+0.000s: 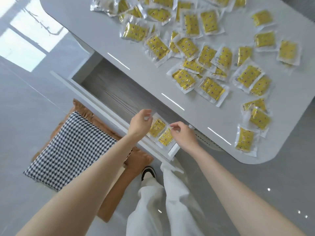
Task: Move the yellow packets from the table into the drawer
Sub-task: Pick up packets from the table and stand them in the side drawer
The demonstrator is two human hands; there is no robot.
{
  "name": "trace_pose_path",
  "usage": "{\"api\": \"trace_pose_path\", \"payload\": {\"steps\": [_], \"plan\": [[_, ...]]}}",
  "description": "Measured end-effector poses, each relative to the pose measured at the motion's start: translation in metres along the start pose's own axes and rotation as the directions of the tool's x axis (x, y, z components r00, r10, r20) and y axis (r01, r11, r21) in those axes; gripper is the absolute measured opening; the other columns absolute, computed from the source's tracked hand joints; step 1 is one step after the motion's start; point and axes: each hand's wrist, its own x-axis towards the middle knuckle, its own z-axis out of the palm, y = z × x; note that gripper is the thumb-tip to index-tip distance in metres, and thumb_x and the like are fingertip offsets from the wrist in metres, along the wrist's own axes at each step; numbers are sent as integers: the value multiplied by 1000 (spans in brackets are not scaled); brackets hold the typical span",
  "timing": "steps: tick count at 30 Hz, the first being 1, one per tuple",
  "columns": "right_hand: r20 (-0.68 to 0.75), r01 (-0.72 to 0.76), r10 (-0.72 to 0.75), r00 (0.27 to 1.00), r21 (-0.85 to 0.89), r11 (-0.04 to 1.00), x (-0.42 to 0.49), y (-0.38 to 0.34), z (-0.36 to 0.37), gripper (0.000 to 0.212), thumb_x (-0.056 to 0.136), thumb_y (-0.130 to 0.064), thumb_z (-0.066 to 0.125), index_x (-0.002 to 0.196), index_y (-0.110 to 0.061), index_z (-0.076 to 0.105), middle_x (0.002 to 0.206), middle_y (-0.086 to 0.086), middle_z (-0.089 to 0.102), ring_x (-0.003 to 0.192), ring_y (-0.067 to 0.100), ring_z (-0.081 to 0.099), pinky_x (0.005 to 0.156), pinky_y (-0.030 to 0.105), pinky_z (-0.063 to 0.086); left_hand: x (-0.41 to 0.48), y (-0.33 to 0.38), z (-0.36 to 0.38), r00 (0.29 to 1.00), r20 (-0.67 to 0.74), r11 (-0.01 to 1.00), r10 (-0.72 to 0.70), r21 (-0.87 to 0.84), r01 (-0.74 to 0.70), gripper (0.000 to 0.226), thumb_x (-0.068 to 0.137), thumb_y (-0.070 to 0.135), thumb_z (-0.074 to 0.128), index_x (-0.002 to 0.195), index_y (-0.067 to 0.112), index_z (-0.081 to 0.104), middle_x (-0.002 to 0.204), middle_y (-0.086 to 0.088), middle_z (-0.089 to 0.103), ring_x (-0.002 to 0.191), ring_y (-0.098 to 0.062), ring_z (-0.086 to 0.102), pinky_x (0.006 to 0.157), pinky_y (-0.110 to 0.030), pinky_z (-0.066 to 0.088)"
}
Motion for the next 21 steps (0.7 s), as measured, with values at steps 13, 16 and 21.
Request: {"api": "trace_pose_path", "payload": {"steps": [13,16,21], "plan": [[-259,45,-16,966,104,994,-185,-12,-180,25,95,-15,51,116,-17,62,113,-4,62,99,8,52,79,21,38,-173,157,-24,981,137,990,140,-27,-137,36,96,20,45,131,23,51,126,5,59,111,-12,56,82,-23,46],[-323,45,-8,946,107,993,-209,11,-224,22,93,-16,53,113,-17,64,109,-5,63,99,8,54,74,16,39,-201,193,-2,974,155,986,164,-17,-163,35,96,22,45,130,26,51,126,6,58,102,-12,57,84,-28,49],[-391,85,-20,920,150,985,-232,63,-307,21,91,-8,54,109,-11,66,111,3,67,102,15,60,80,21,38,-230,254,57,970,147,981,194,-6,-196,38,96,21,47,134,22,49,127,2,56,103,-16,58,79,-26,46]]}}
